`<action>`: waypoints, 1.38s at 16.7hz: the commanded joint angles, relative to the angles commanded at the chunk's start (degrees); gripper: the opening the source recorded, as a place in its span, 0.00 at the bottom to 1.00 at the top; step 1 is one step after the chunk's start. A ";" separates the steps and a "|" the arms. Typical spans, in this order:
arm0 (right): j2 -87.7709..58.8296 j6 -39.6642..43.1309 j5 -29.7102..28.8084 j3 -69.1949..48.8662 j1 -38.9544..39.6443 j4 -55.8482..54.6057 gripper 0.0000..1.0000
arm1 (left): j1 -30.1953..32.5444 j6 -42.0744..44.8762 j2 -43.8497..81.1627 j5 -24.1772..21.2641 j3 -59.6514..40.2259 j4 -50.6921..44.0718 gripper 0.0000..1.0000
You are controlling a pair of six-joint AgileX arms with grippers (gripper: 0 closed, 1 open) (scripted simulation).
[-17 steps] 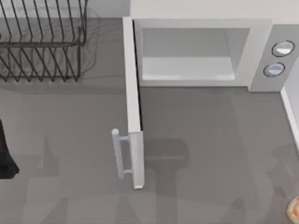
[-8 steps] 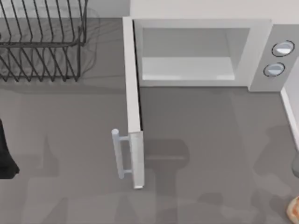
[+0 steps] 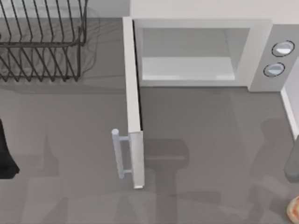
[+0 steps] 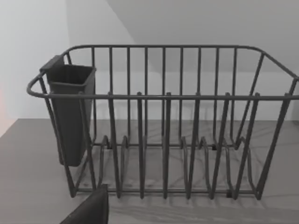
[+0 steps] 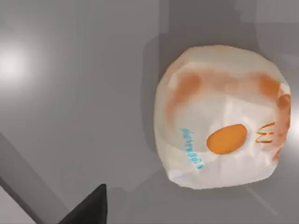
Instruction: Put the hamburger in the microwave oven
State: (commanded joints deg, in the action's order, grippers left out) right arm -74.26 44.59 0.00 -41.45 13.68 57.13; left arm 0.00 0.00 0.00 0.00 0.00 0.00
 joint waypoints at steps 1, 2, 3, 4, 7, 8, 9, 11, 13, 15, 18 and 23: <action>0.21 -0.08 0.01 0.20 -0.27 -0.15 1.00 | 0.00 0.00 0.00 0.00 0.00 0.00 1.00; 0.11 -0.06 0.01 0.30 -0.24 -0.30 1.00 | 0.00 0.00 0.00 0.00 0.00 0.00 1.00; -0.32 -0.03 0.01 0.73 -0.17 -1.01 1.00 | 0.00 0.00 0.00 0.00 0.00 0.00 1.00; -1.03 -0.02 0.01 1.45 -0.10 -2.32 1.00 | 0.00 0.00 0.00 0.00 0.00 0.00 1.00; -4.60 -0.11 0.02 4.89 0.03 -9.57 1.00 | 0.00 0.00 0.00 0.00 0.00 0.00 1.00; -6.06 -0.18 0.02 6.30 0.05 -12.62 1.00 | 0.00 0.00 0.00 0.00 0.00 0.00 1.00; -7.51 -0.25 0.02 7.73 0.08 -15.64 1.00 | 0.00 0.00 0.00 0.00 0.00 0.00 1.00; -10.06 -0.35 0.03 10.22 0.16 -20.65 1.00 | 0.00 0.00 0.00 0.00 0.00 0.00 1.00; -11.60 -0.39 0.03 11.66 0.21 -23.32 1.00 | 0.00 0.00 0.00 0.00 0.00 0.00 1.00; -11.84 -0.40 0.03 11.89 0.21 -23.74 1.00 | 0.00 0.00 0.00 0.00 0.00 0.00 1.00; -11.84 -0.40 0.03 11.89 0.21 -23.74 0.92 | 0.00 0.00 0.00 0.00 0.00 0.00 1.00; -11.84 -0.40 0.03 11.89 0.21 -23.74 0.55 | 0.00 0.00 0.00 0.00 0.00 0.00 1.00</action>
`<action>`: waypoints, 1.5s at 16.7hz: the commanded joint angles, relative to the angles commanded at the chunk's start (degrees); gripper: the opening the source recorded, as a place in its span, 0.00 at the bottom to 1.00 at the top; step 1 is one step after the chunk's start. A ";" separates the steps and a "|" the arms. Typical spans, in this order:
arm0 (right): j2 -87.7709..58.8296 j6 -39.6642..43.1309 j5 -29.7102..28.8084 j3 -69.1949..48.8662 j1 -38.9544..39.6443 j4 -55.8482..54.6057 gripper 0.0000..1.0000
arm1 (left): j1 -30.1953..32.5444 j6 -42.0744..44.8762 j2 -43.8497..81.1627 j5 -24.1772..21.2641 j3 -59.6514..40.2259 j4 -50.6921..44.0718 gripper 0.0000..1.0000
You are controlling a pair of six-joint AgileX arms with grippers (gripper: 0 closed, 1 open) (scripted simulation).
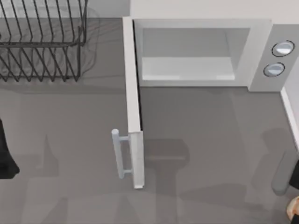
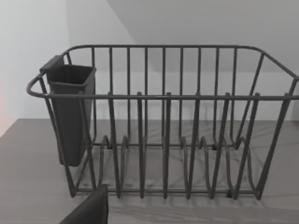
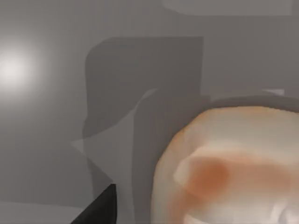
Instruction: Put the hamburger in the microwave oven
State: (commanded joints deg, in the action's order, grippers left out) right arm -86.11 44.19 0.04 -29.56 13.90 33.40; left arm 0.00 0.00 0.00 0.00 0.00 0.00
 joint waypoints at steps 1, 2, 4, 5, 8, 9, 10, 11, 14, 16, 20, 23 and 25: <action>0.00 0.00 0.00 0.00 0.00 0.00 0.47 | 0.00 0.00 0.00 0.00 0.00 0.00 1.00; 0.00 0.00 0.00 0.00 0.00 0.00 0.40 | 0.00 0.00 0.00 0.00 0.00 0.00 1.00; 0.00 0.00 0.00 0.00 0.00 0.00 0.25 | 0.00 0.00 0.00 0.00 0.00 0.00 1.00; 0.00 0.00 0.00 0.00 0.00 0.00 0.17 | 0.00 0.00 0.00 0.00 0.00 0.00 1.00; 0.00 0.00 0.00 0.00 0.00 0.00 0.00 | 0.00 0.00 0.00 0.00 0.00 0.00 1.00; 0.00 0.00 0.00 0.00 0.00 0.00 0.00 | 0.00 0.00 0.00 0.00 0.00 0.00 1.00; 0.00 0.00 0.00 0.00 0.00 0.00 0.00 | 0.00 0.00 0.00 0.00 0.00 0.00 1.00; 0.00 0.00 0.00 0.00 0.00 0.00 0.00 | 0.00 0.00 0.00 0.00 0.00 0.00 1.00; 0.00 0.00 0.00 0.00 0.00 0.00 0.00 | 0.00 0.00 0.00 0.00 0.00 0.00 1.00; 4.15 -0.34 0.66 -2.90 -0.18 6.36 0.00 | 0.00 0.00 0.00 0.00 0.00 0.00 1.00; 5.60 -0.05 0.65 -6.25 -0.20 10.63 0.00 | 0.00 0.00 0.00 0.00 0.00 0.00 1.00; 8.29 0.07 0.65 -11.27 -0.35 19.80 0.00 | 0.00 0.00 0.00 0.00 0.00 0.00 1.00; 10.37 0.19 0.65 -14.86 -0.39 26.37 0.00 | 0.00 0.00 0.00 0.00 0.00 0.00 1.00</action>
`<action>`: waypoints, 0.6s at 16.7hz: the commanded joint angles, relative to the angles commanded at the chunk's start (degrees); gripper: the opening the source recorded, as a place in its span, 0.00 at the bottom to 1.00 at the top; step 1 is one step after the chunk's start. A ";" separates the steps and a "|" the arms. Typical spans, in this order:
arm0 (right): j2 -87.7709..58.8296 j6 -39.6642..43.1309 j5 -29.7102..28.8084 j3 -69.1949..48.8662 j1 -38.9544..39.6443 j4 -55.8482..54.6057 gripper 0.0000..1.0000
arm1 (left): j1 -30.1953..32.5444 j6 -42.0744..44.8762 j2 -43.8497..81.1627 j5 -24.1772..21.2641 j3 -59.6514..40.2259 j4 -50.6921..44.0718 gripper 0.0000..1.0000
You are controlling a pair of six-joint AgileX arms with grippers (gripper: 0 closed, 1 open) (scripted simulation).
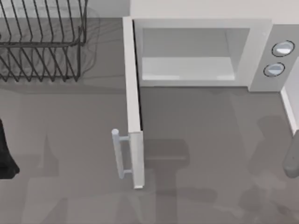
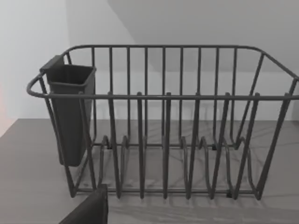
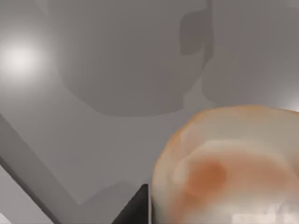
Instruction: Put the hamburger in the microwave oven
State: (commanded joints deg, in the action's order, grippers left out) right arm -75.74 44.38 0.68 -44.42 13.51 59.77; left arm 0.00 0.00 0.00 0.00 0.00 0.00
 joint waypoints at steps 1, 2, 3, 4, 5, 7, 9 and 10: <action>1.08 0.04 0.00 -1.66 0.00 2.66 0.00 | 0.00 0.00 0.00 0.00 0.00 0.00 1.00; 2.15 0.01 0.00 -3.12 -0.03 4.72 0.00 | 0.00 0.00 0.00 0.00 0.00 0.00 1.00; 3.06 -0.04 -0.01 -4.28 -0.07 6.17 0.00 | 0.00 0.00 0.00 0.00 0.00 0.00 1.00; 3.65 -0.06 -0.01 -5.02 -0.09 7.01 0.00 | 0.00 0.00 0.00 0.00 0.00 0.00 1.00; 3.82 -0.07 -0.01 -5.24 -0.10 7.24 0.00 | 0.00 0.00 0.00 0.00 0.00 0.00 1.00; 3.82 -0.07 -0.01 -5.24 -0.10 7.24 0.00 | 0.00 0.00 0.00 0.00 0.00 0.00 1.00; 3.57 -0.18 -0.01 -5.09 0.02 7.07 0.00 | 0.00 0.00 0.00 0.00 0.00 0.00 1.00; 3.16 -0.49 -0.25 -5.37 0.23 6.48 0.00 | 0.00 0.00 0.00 0.00 0.00 0.00 1.00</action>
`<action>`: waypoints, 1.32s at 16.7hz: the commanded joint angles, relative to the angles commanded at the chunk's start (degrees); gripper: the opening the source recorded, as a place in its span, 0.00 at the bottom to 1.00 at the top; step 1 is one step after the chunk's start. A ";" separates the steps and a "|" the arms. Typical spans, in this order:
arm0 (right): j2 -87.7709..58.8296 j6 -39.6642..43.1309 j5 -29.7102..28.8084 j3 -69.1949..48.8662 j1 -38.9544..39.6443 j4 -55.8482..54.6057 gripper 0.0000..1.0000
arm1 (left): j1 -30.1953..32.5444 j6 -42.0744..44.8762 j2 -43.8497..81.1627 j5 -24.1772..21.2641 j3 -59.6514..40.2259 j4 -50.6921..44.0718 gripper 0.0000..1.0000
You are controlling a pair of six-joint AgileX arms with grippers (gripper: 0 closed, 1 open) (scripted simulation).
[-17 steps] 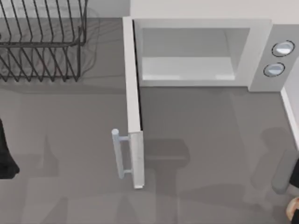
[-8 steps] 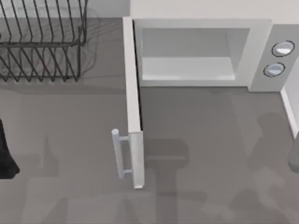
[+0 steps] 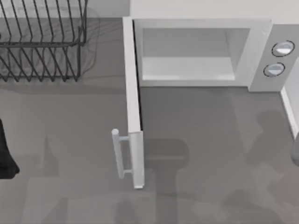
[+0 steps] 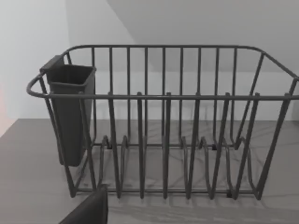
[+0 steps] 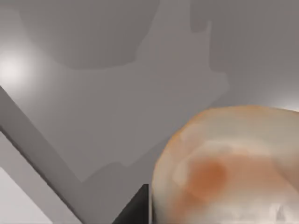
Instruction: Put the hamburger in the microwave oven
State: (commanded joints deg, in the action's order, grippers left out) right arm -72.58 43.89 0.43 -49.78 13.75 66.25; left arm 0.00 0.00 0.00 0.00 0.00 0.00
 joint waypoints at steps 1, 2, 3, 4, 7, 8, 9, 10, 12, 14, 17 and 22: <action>-0.83 -0.65 -0.49 -0.54 0.41 -1.20 0.00 | 0.00 0.00 0.00 0.00 0.00 0.00 1.00; -2.07 -1.65 -1.20 -1.29 0.96 -3.00 0.00 | 0.00 0.00 0.00 0.00 0.00 0.00 1.00; -3.71 -2.98 -2.11 -2.19 1.63 -5.41 0.00 | 0.00 0.00 0.00 0.00 0.00 0.00 1.00; -5.75 -4.64 -3.20 -3.17 2.39 -8.41 0.00 | 0.00 0.00 0.00 0.00 0.00 0.00 1.00; -13.91 -11.25 -7.31 -6.20 5.07 -20.77 0.00 | 0.00 0.00 0.00 0.00 0.00 0.00 1.00; -17.13 -13.89 -8.89 -7.17 6.06 -25.79 0.00 | 0.00 0.00 0.00 0.00 0.00 0.00 1.00; -20.49 -16.69 -10.53 -8.10 7.08 -31.12 0.00 | 0.00 0.00 0.00 0.00 0.00 0.00 1.00; -23.90 -19.63 -12.24 -9.01 8.12 -36.69 0.00 | 0.00 0.00 0.00 0.00 0.00 0.00 1.00; -30.64 -25.79 -15.74 -10.77 10.22 -48.37 0.00 | 0.00 0.00 0.00 0.00 0.00 0.00 1.00; -36.91 -32.13 -19.27 -12.51 12.30 -60.37 0.00 | 0.00 0.00 0.00 0.00 0.00 0.00 1.00; -45.06 -41.47 -24.37 -14.98 15.16 -77.59 0.00 | 0.00 0.00 0.00 0.00 0.00 0.00 1.00; -54.37 -53.99 -31.10 -18.26 18.59 -97.14 0.00 | 0.00 0.00 0.00 0.00 0.00 0.00 1.00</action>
State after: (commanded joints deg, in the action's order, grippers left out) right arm -126.95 -10.11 -30.66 -68.05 32.34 -30.89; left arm 0.00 0.00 0.00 0.00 0.00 0.00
